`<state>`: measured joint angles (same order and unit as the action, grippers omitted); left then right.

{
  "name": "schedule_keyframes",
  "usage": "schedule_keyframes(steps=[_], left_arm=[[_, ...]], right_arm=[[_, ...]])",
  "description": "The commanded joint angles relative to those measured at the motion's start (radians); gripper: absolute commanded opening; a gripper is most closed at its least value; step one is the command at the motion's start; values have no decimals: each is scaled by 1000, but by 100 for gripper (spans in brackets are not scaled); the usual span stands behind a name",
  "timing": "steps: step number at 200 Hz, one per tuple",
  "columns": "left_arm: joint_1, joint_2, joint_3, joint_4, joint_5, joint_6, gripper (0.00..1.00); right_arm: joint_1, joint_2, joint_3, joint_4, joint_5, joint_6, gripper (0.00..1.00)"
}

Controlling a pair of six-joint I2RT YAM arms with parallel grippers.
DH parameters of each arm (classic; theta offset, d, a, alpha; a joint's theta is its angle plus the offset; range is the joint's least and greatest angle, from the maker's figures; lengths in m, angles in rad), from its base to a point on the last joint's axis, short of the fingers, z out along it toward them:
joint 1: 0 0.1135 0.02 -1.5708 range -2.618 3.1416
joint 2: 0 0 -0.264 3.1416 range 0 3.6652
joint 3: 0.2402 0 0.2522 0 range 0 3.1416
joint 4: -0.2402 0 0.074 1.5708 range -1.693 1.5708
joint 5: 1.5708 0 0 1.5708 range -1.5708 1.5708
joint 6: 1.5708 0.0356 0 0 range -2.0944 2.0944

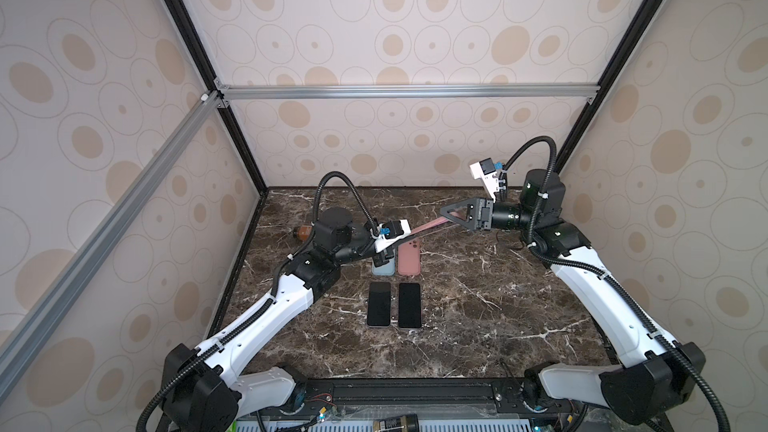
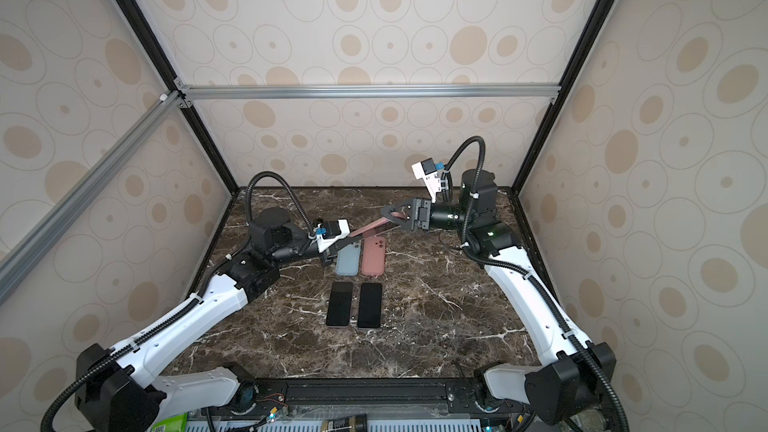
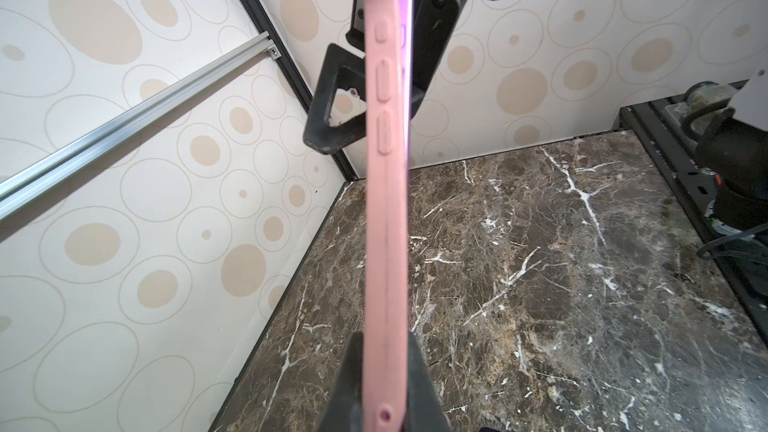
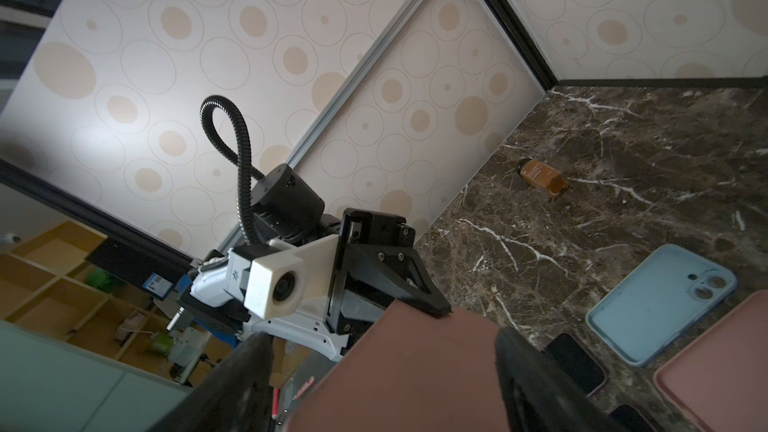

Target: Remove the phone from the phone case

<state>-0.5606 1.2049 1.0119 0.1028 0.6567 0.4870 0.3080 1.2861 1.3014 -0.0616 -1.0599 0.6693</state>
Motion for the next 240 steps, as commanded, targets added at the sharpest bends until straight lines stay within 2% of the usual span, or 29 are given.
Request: schedule_keyframes(steps=[1, 23, 50, 79, 100, 124, 156, 193, 222, 240], left_arm=[[1, -33, 10, 101, -26, 13, 0], [2, -46, -18, 126, -24, -13, 0], [2, -65, -59, 202, -19, -91, 0], [3, -64, -82, 335, -23, -341, 0], [6, -42, -42, 344, -72, -538, 0], [9, -10, 8, 364, -47, -689, 0], [11, 31, 57, 449, 14, -897, 0], [12, 60, 57, 680, 124, -1114, 0], [14, 98, 61, 892, 257, -1273, 0], [14, 120, 65, 988, 289, -1349, 0]], right_arm=[[8, -36, 4, 136, 27, 53, 100], [7, -78, -32, 247, 94, 56, 100], [7, -148, -69, 253, 208, -34, 100], [7, -237, -128, 208, 361, -148, 100], [7, -280, -153, 163, 437, -209, 100], [8, -291, -166, 165, 403, -253, 100], [9, -262, -174, 245, 271, -254, 98], [23, -213, -166, 314, 171, -270, 93], [46, -191, -158, 323, 155, -306, 92], [65, -181, -144, 322, 127, -332, 92]])
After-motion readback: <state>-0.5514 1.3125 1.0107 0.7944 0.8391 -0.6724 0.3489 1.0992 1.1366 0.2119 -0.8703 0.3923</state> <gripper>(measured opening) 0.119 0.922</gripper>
